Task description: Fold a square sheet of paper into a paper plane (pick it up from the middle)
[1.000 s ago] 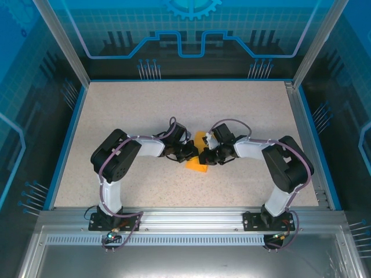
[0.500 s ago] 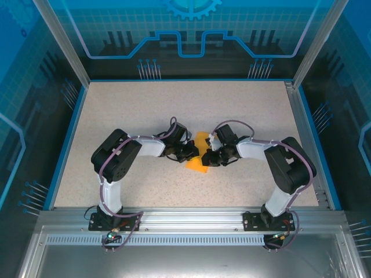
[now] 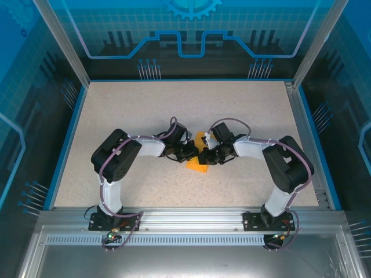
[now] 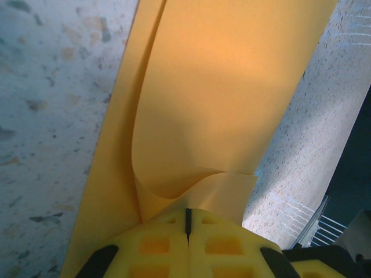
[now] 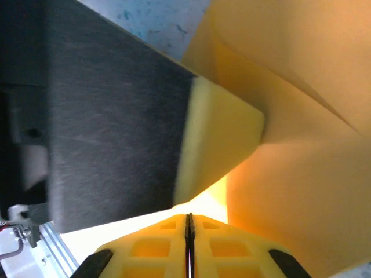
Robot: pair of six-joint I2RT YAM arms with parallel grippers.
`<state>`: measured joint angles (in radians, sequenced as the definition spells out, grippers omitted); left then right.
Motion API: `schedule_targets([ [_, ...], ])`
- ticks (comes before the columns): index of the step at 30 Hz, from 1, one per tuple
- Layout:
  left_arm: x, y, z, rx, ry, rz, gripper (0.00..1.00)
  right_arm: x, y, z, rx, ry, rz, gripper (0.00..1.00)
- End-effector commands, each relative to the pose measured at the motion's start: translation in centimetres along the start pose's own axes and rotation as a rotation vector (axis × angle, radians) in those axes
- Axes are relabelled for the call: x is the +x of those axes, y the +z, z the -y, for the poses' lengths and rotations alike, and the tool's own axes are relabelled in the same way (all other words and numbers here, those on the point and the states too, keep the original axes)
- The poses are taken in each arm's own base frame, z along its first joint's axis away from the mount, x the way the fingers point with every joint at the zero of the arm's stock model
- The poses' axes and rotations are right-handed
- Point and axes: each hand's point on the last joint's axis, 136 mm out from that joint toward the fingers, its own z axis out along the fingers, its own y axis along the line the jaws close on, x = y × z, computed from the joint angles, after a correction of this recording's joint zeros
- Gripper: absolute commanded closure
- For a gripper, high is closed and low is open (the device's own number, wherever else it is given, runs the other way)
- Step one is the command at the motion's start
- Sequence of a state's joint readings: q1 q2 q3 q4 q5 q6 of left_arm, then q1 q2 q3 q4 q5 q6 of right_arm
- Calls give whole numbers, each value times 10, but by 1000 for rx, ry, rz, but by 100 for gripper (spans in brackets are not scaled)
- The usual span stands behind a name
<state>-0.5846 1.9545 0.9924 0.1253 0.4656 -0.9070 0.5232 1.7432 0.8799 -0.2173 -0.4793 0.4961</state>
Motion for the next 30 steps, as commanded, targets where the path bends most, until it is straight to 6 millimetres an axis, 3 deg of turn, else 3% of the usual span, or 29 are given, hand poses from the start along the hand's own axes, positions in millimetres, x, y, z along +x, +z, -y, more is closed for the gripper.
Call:
schedule_targets([
  [1,12,8,-18,-61,-10,-42,100,9,7,14,50,13,-42,90],
  [4,12,8,-19,-63,-10,-42,100,22,10,29,62,44,-64,90],
  [10,13,8,-22,-70,-16,-44,100,27,9,32,66,42,-70,90],
  [18,12,8,-22,-71,-15,-43,100,13,-12,-2,-36,-13,-19,87],
  [22,12,9,-22,-71,-14,-45,100,17,-11,-11,-63,-28,-34,87],
  [30,12,9,-22,-70,-16,-45,100,35,3,31,42,42,-93,88],
])
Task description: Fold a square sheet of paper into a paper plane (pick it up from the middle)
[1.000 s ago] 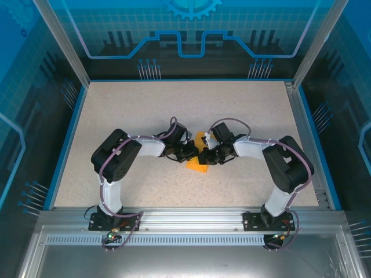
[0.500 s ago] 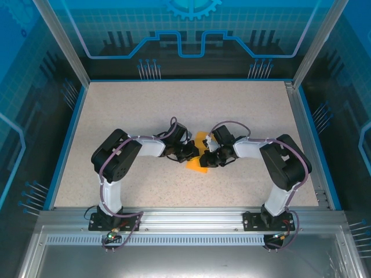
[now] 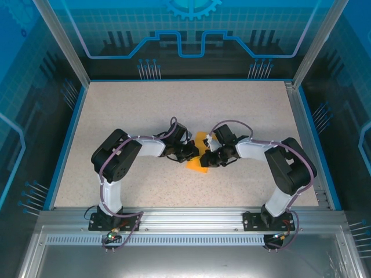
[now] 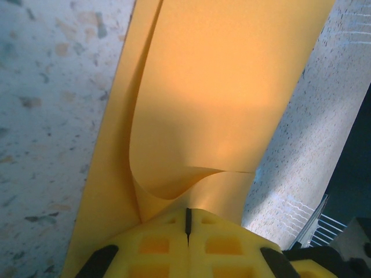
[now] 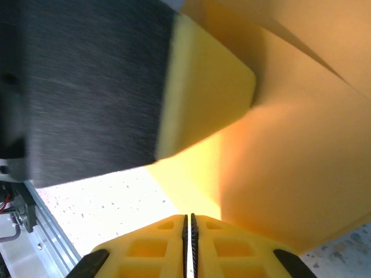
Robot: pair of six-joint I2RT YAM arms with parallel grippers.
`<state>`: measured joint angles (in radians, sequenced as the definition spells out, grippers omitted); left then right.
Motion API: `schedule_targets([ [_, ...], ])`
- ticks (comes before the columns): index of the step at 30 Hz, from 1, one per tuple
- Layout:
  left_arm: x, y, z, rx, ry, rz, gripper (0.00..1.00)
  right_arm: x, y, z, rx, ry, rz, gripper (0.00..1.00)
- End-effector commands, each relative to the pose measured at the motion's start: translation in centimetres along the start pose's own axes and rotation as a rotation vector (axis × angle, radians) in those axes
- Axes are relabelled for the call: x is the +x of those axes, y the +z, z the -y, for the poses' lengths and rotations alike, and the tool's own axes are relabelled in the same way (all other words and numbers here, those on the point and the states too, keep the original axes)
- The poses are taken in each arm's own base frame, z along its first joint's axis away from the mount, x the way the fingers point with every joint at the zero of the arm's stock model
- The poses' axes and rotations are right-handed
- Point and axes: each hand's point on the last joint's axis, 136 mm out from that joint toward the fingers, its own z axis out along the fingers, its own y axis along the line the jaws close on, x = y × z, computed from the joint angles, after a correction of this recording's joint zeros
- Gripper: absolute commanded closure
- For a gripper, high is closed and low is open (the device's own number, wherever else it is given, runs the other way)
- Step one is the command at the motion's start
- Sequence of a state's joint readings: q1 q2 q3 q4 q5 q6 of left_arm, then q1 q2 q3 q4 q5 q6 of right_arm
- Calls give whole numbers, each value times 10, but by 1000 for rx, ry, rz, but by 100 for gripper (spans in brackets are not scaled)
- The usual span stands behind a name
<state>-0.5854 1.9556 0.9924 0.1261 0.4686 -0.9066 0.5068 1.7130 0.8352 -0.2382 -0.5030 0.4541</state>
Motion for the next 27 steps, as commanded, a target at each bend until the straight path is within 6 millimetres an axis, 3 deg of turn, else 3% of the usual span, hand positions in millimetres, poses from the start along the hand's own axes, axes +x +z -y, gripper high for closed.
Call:
schedule_targets([
  [1,12,8,-23,-72,-16,-42,100,24,10,28,56,59,-77,88],
  [7,12,8,-24,-77,-19,-42,100,36,9,44,80,92,-80,88],
  [15,13,9,-25,-77,-18,-45,100,19,-10,2,-55,11,-28,86],
  [19,12,9,-24,-75,-18,-46,100,17,-11,-7,-71,-12,-27,86],
  [27,12,9,-23,-73,-16,-47,100,37,12,25,4,65,-96,88],
])
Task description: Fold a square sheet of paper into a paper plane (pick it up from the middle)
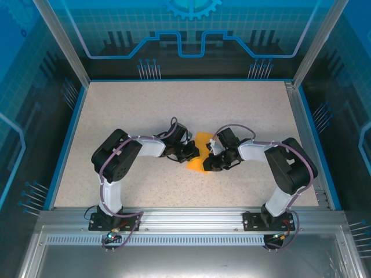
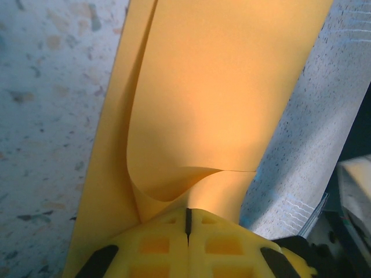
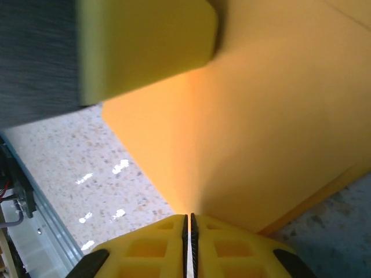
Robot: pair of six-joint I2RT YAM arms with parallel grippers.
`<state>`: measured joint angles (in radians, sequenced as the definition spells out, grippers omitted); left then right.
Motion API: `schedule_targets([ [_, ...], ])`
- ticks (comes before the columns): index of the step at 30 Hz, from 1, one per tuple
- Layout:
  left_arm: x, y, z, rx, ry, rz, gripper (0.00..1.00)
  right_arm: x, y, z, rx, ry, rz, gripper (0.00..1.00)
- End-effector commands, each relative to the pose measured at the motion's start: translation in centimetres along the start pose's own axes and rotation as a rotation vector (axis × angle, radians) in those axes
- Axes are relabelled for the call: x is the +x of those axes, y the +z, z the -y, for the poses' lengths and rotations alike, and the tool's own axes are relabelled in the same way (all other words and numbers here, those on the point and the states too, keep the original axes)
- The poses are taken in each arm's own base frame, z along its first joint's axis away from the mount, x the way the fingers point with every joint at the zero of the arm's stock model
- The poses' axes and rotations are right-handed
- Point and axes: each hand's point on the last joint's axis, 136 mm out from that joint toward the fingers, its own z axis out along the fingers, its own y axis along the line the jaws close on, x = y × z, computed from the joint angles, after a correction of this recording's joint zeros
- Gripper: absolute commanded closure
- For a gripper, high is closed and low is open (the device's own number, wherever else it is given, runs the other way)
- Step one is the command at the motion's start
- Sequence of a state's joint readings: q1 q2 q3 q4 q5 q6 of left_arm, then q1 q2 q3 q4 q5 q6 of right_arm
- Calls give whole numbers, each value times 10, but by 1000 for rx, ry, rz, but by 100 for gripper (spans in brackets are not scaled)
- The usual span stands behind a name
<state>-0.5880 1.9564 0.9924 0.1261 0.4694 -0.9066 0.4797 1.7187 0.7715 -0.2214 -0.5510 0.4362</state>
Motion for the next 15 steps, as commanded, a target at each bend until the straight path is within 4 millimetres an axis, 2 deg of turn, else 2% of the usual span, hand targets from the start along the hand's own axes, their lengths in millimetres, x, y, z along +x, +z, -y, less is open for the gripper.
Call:
schedule_targets([
  [1,12,8,-23,-73,-17,-44,100,21,11,17,41,42,-60,88],
  [5,12,7,-24,-76,-19,-40,100,29,10,23,48,58,-60,88],
  [11,12,7,-25,-79,-19,-42,100,22,-1,3,-10,18,-28,88],
  [13,12,7,-26,-80,-20,-42,100,23,-4,1,-13,10,-23,88],
  [15,13,7,-26,-80,-19,-43,100,28,-3,8,10,16,-25,87],
])
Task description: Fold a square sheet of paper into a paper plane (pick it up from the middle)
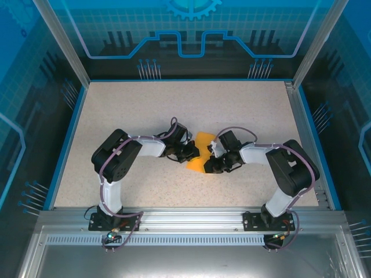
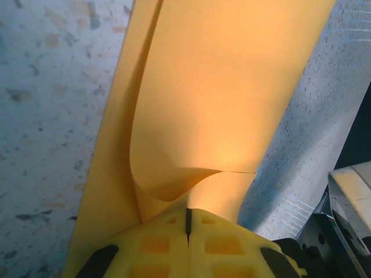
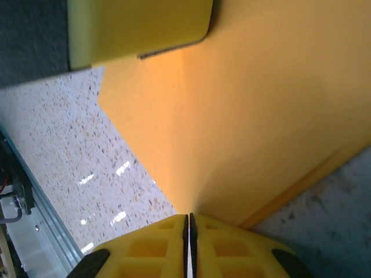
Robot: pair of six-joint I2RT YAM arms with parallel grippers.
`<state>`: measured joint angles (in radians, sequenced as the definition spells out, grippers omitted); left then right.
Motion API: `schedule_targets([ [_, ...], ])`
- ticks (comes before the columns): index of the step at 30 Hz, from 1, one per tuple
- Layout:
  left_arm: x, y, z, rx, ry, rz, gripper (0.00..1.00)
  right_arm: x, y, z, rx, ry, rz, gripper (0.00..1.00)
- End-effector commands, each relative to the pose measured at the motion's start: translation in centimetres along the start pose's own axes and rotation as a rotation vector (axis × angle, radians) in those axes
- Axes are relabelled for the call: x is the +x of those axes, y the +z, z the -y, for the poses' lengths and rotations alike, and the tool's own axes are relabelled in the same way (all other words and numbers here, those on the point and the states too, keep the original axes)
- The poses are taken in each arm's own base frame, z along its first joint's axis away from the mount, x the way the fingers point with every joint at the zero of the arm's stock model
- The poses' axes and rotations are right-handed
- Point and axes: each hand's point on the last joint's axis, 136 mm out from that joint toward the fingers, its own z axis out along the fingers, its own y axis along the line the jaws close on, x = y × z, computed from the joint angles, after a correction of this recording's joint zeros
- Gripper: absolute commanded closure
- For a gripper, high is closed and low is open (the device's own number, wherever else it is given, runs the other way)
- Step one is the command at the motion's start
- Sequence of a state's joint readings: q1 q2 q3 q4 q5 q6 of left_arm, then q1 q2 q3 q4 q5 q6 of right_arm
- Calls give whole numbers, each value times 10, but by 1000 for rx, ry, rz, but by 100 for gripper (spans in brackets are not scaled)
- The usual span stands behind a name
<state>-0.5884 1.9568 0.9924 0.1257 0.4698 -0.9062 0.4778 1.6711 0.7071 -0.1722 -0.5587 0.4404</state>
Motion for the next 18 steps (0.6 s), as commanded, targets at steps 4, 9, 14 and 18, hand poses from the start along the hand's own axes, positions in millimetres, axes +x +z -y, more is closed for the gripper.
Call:
schedule_targets([
  [4,12,7,-25,-75,-20,-41,100,27,9,25,67,68,-84,88],
  [9,12,6,-25,-76,-17,-40,100,22,-3,18,92,59,-51,89],
  [14,14,6,-27,-83,-12,-45,100,2,-25,-12,13,-2,44,89],
  [18,15,5,-25,-88,-3,-57,100,-15,-44,-23,15,4,175,88],
])
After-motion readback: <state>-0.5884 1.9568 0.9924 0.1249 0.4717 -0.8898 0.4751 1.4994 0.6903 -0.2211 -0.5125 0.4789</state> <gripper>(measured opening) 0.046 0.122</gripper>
